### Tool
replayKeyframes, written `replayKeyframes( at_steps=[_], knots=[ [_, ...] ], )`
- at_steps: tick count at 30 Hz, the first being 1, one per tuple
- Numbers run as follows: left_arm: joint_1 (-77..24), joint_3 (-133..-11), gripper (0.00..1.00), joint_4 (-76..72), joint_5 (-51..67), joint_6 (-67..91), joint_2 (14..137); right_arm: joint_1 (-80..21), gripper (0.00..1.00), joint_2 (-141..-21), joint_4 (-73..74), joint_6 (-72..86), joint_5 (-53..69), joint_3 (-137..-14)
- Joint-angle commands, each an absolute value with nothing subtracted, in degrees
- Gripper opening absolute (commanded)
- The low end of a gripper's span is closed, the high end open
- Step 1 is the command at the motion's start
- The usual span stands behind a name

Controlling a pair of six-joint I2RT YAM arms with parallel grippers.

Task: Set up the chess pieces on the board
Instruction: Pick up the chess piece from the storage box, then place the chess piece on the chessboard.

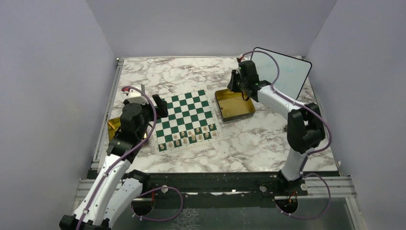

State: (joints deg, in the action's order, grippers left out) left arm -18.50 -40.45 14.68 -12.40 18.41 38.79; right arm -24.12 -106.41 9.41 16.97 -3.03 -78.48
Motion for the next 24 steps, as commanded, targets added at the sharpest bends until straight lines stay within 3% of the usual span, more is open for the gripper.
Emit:
replayKeyframes(
  at_steps=[1,13,24],
  knots=[
    [-18.7,-44.1,0.89,10.8,-5.6,25.6,42.5,-23.6,0.16,-100.6,4.2,28.2,3.9,-75.2],
    [-19.6,-48.3,0.77,-5.0,3.2,39.2,60.5,-24.2,0.14,-93.3,-20.9,63.7,11.1,-60.0],
    [-31.9,-54.0,0.7,-17.1,0.8,38.8,75.4,-24.7,0.14,-93.9,-32.2,82.8,9.6,-54.6]
  ],
)
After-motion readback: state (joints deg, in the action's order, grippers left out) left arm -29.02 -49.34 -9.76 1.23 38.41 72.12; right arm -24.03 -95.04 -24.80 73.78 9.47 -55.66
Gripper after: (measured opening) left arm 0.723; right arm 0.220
